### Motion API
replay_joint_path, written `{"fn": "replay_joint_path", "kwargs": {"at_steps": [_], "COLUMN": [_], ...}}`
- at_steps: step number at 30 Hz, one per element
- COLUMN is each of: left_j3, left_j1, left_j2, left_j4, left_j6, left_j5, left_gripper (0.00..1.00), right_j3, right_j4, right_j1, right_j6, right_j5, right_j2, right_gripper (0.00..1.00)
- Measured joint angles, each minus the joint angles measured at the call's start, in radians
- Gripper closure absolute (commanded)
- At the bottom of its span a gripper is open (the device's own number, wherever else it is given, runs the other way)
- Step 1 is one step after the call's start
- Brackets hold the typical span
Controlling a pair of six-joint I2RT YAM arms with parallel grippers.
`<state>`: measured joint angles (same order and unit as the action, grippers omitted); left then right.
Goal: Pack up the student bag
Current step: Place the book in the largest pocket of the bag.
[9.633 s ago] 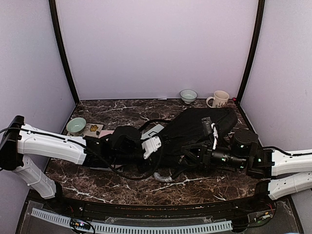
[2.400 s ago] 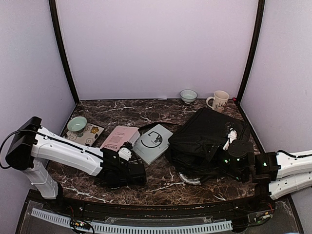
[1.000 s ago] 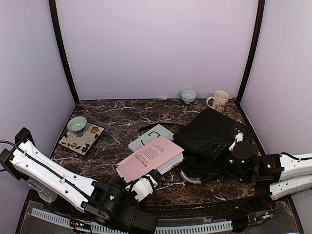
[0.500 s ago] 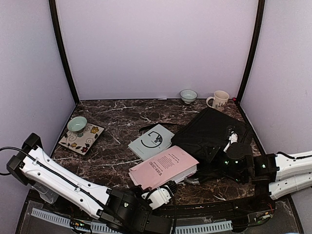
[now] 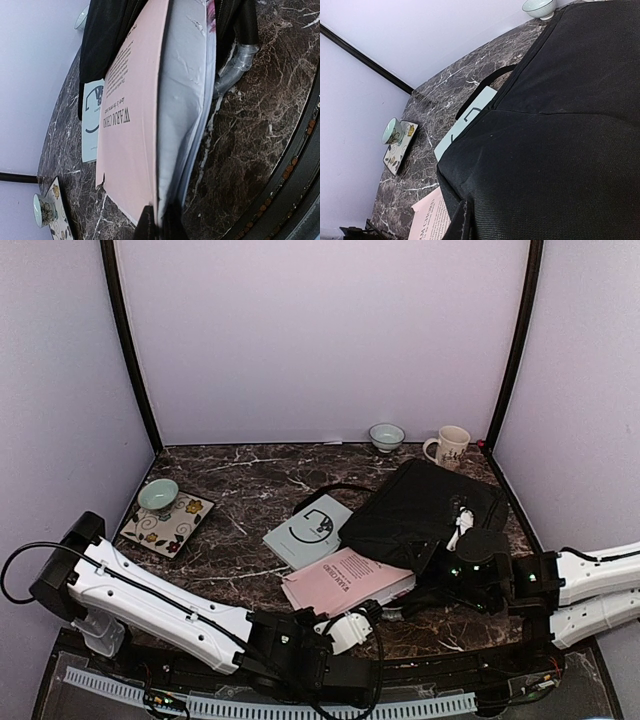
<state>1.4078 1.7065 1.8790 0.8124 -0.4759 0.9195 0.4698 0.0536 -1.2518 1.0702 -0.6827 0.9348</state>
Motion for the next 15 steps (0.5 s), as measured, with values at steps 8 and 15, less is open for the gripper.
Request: {"fn": "replay_joint_path", "kwargs": {"at_steps": [8,15], "left_j3": [0.037,0.061], "left_j1": [-0.016,-0.075], "left_j2": [0.048,0.069], "left_j4": [-0.056,-0.111], "left_j6": [0.064,0.121], "left_j5": [-0.012,-0.039], "left_gripper": [1.0,1.0], "right_j3": [0.016,0.049], "right_j4": [0.029,0.043], "right_j1": [0.0,-0.014], "right_j6": [-0.023,-0.034], "right_j5": [0.071,0.094], "right_j2": [0.045,0.088], "right_gripper": [1.0,1.0]}}
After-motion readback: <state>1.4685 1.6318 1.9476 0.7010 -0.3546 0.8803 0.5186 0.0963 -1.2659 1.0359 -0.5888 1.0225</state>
